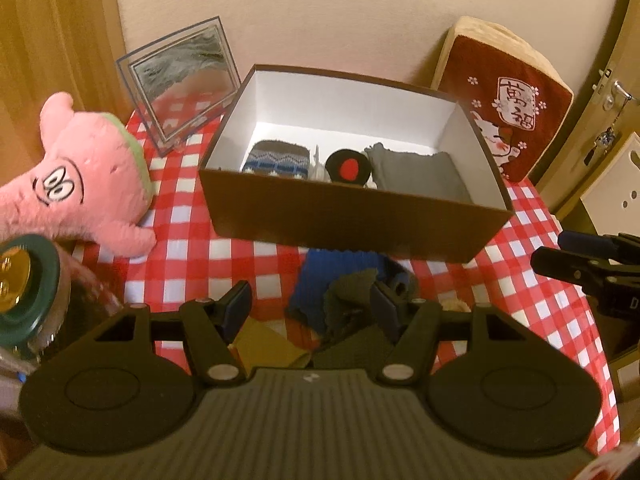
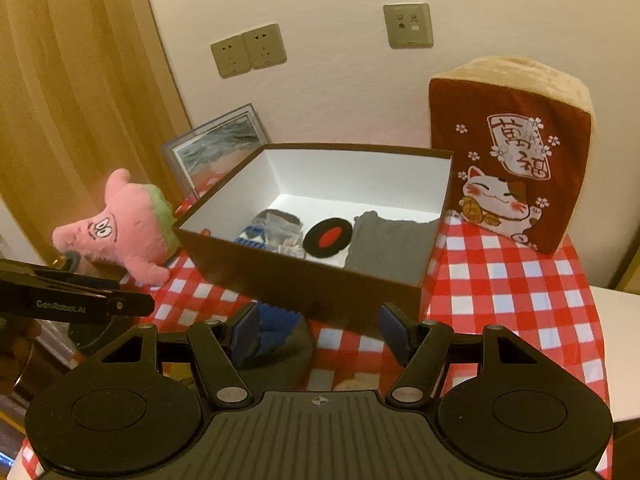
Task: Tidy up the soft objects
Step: 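Withdraw both open grippers from the box toward the cloths on the table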
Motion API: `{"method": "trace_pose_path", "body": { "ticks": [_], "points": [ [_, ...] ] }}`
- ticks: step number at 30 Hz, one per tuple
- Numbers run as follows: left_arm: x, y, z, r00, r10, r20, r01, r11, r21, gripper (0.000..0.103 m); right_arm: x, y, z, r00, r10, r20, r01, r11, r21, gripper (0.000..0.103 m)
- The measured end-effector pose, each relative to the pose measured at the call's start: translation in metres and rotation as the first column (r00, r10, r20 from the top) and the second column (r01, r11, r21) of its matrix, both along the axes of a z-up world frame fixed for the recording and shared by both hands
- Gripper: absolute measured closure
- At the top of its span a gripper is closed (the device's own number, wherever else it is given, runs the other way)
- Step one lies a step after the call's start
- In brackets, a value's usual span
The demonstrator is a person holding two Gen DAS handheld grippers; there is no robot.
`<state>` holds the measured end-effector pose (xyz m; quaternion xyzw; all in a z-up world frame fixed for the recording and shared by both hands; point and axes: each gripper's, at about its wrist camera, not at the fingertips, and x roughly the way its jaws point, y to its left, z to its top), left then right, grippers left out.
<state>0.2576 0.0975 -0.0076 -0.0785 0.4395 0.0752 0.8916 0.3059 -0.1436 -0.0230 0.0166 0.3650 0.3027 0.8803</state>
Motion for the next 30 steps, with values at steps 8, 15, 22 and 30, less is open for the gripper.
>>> {"method": "trace_pose_path", "body": {
  "ticks": [8,15,22,30],
  "points": [
    [-0.027,-0.005,-0.01,1.0,0.007,-0.029,-0.007,1.0,-0.014,0.04,-0.023,0.005,-0.006,1.0,0.015,-0.023,-0.015,1.0,-0.003,0.037],
    [-0.052,-0.004,-0.023,0.998,0.023,-0.063,-0.025,0.999,-0.036,0.04,-0.041,0.01,-0.016,0.998,0.035,-0.055,-0.035,0.999,-0.011,0.037],
    [-0.073,-0.001,-0.031,0.996,0.044,-0.083,-0.048,0.998,-0.049,0.04,-0.055,0.008,-0.026,0.996,0.035,-0.086,-0.037,0.999,-0.017,0.037],
    [-0.085,-0.003,-0.039,0.994,0.045,-0.101,-0.052,0.997,-0.062,0.04,-0.071,0.004,-0.037,0.994,0.035,-0.108,-0.04,0.998,-0.039,0.037]
  ]
}}
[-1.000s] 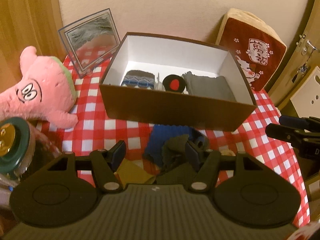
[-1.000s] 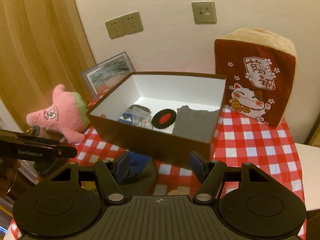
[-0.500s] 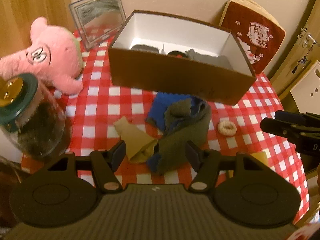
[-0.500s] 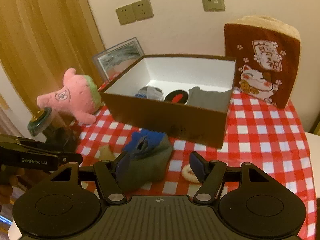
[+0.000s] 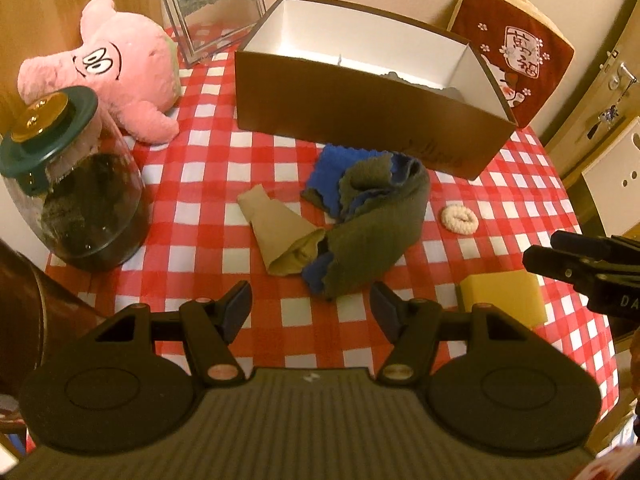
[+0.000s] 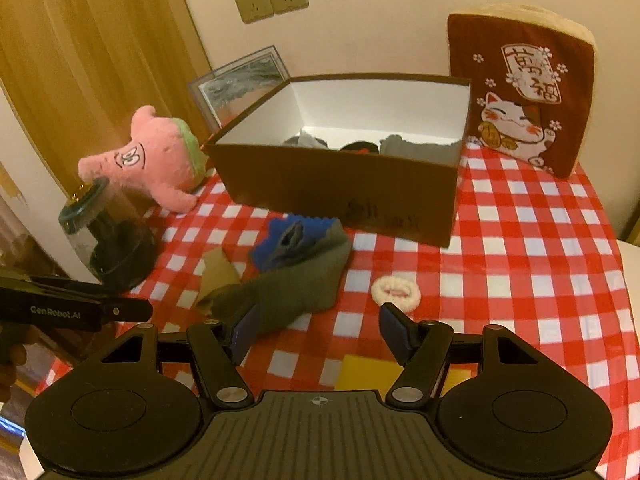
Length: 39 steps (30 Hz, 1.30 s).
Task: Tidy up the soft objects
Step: 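Withdraw both open grippers from the box toward the cloths on the table, then grasp the blue and olive-green cloths together with the right gripper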
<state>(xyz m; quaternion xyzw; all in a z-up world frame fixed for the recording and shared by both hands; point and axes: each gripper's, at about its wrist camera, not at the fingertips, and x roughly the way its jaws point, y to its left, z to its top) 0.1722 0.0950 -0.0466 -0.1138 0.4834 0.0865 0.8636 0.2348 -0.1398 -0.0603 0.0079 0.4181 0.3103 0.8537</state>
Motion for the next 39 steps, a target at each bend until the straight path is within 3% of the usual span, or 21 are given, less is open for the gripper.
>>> {"method": "trace_pose_path", "body": {
  "ticks": [22,39],
  "points": [
    [0.003,0.006,-0.029,0.998,0.033,-0.05,-0.034,0.999,-0.013,0.04,0.0,0.036,-0.037,0.993,0.116,-0.009,-0.117,0.99,-0.079,0.036],
    [0.042,0.031,-0.049,0.995,0.075,-0.069,-0.076,0.997,-0.013,0.04,0.089,0.059,-0.062,0.999,0.038,-0.03,-0.039,0.999,-0.034,0.036]
  ]
}}
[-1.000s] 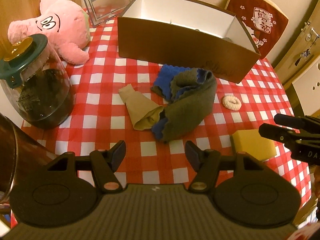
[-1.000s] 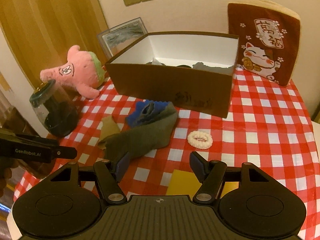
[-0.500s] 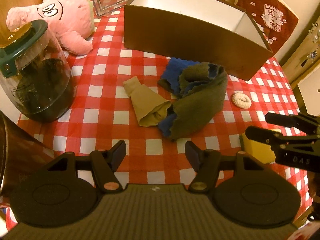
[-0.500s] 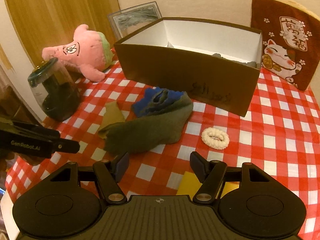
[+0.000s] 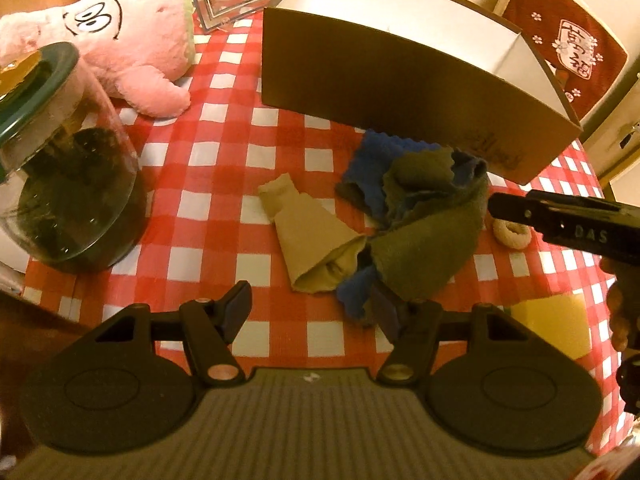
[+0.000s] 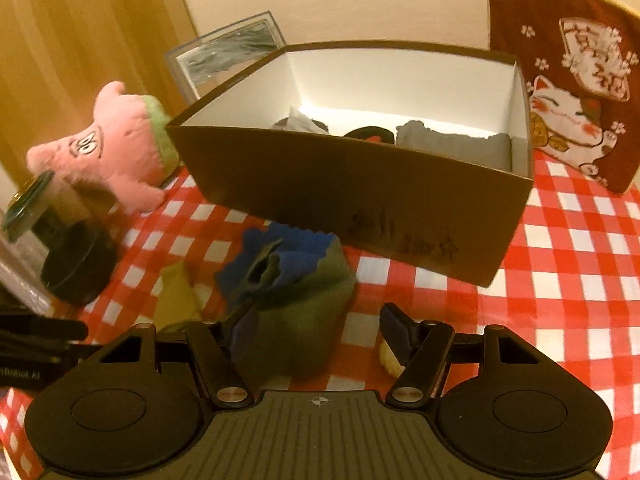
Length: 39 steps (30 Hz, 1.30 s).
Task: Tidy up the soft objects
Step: 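Grasp the blue and olive-green cloths together with the right gripper, then lift the bunched blue and olive-green cloths with the right gripper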
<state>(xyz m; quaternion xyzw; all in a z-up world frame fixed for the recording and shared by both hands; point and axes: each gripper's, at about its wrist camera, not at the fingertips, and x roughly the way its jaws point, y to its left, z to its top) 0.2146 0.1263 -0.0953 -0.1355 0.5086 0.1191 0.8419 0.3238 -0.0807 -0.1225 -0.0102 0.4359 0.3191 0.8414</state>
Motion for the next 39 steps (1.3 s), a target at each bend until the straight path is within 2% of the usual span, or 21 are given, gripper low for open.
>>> {"method": "trace_pose_path", "body": {
  "ticks": [8,14,15,17,20,24,27,29,32,39],
  "points": [
    [0.019,0.007,-0.012,1.0,-0.003,-0.018,0.003,1.0,-0.007,0.04,0.031,0.012,-0.022,0.999,0.001,-0.045,0.0,1.0,0.023,0.036],
    [0.024,0.01,-0.015,1.0,-0.004,-0.027,0.004,1.0,-0.006,0.04,0.049,0.019,-0.037,0.993,0.004,-0.116,0.008,0.994,0.106,0.037],
    [0.024,0.011,-0.016,1.0,-0.003,-0.03,0.003,1.0,-0.007,0.04,0.05,0.02,-0.038,0.993,0.012,-0.12,0.002,0.993,0.118,0.04],
    [0.023,0.012,-0.017,0.999,0.0,-0.035,0.0,1.0,-0.009,0.04,0.049,0.022,-0.039,0.994,0.039,-0.097,-0.028,0.993,0.119,0.094],
    [0.02,0.013,-0.017,0.999,0.002,-0.036,-0.003,1.0,-0.008,0.04,0.043,0.02,-0.035,0.997,0.053,-0.056,-0.048,0.995,0.086,0.093],
    [0.016,0.012,-0.016,0.999,0.007,-0.032,-0.008,1.0,-0.008,0.04,0.02,0.008,-0.015,0.994,0.052,0.093,-0.056,0.998,0.036,0.094],
    [0.013,0.01,-0.015,1.0,0.005,-0.027,-0.006,1.0,-0.009,0.04,-0.008,0.002,-0.001,0.969,0.086,0.23,-0.077,0.996,-0.046,0.094],
    [0.01,0.009,-0.014,1.0,0.004,-0.025,-0.004,1.0,-0.009,0.04,-0.032,0.003,0.004,0.94,0.154,0.303,-0.125,0.986,-0.113,0.094],
    [0.005,0.006,-0.013,1.0,0.002,-0.024,-0.002,1.0,-0.009,0.04,-0.062,0.008,0.002,0.926,0.249,0.285,-0.208,0.964,-0.168,0.093],
    [-0.012,0.003,-0.011,1.0,0.004,-0.024,-0.004,1.0,-0.006,0.04,-0.101,0.028,-0.026,0.927,0.357,0.116,-0.324,0.917,-0.233,0.093]
  ]
}}
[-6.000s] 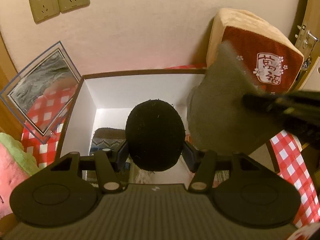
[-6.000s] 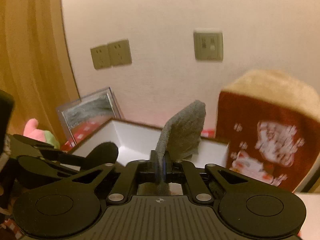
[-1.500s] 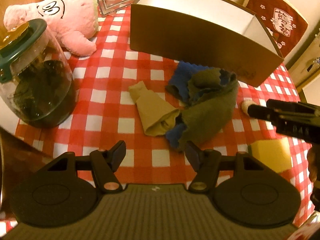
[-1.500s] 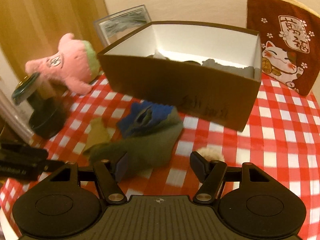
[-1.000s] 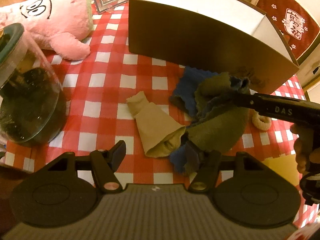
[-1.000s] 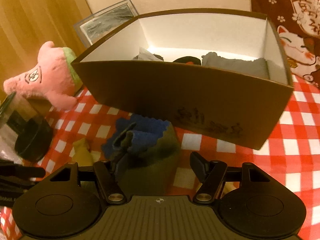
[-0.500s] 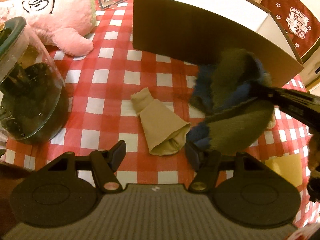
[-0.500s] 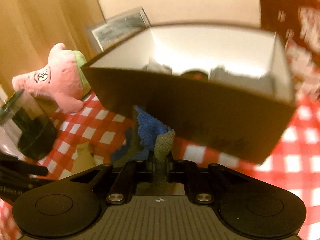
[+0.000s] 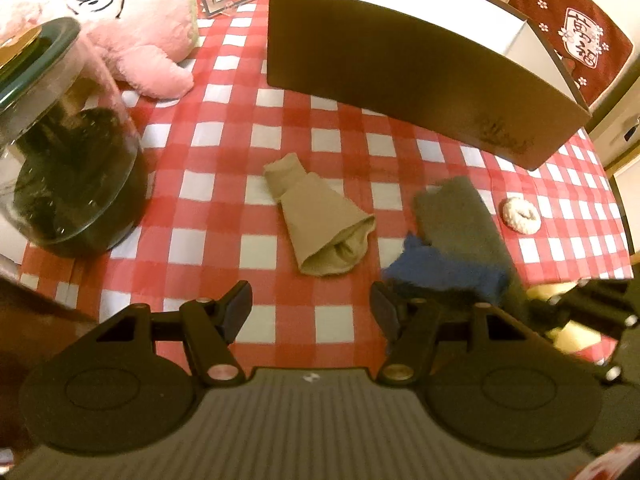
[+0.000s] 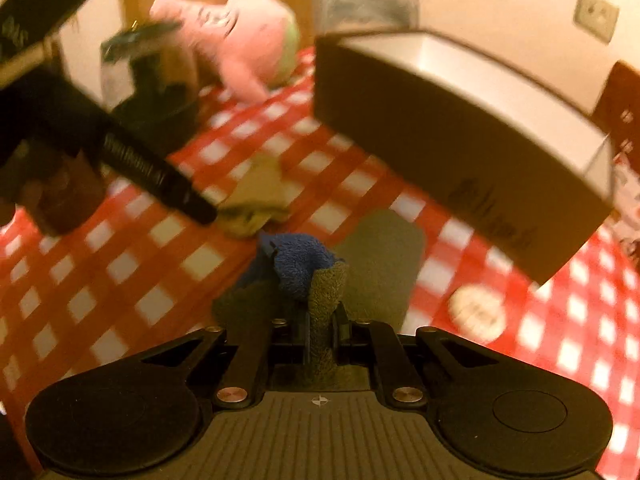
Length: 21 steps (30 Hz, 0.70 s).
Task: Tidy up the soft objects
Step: 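Lift the bunched blue and olive-green cloths with the right gripper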
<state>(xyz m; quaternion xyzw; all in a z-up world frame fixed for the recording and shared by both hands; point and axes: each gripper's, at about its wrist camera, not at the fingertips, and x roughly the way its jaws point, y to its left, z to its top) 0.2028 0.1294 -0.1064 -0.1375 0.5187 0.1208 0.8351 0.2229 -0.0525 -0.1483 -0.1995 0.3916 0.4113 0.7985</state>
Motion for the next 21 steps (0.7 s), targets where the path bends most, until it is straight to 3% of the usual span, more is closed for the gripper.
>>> {"method": "trace_pose_path", "body": {
  "ticks": [1,3,5,7,15,21],
  "points": [
    [-0.003,0.0,0.0,1.0,0.002,-0.002,-0.002,1.0,-0.001,0.04,-0.004,0.003,-0.004,1.0,0.016,-0.017,-0.017,1.0,-0.018,0.093],
    [-0.008,-0.001,0.0,1.0,0.006,-0.002,-0.006,1.0,-0.005,0.04,-0.01,0.007,-0.007,1.0,0.021,-0.012,-0.022,0.999,-0.029,0.079],
    [-0.013,-0.002,0.0,1.0,0.007,-0.001,-0.007,1.0,-0.007,0.04,-0.013,0.007,-0.006,0.998,0.048,-0.033,-0.049,0.998,-0.026,0.04],
    [-0.017,-0.003,0.0,1.0,0.006,0.002,-0.006,1.0,-0.009,0.04,-0.017,0.007,-0.003,0.998,0.061,-0.028,-0.062,0.998,-0.005,0.029],
    [-0.025,-0.005,-0.002,1.0,0.006,-0.004,-0.006,1.0,-0.016,0.04,-0.029,0.013,-0.012,0.99,0.138,0.041,-0.133,0.985,-0.106,0.024],
    [-0.025,-0.005,-0.003,1.0,-0.005,-0.008,0.005,1.0,-0.014,0.04,-0.022,0.023,-0.028,0.989,0.109,0.098,-0.091,0.982,-0.167,0.025]
  ]
}}
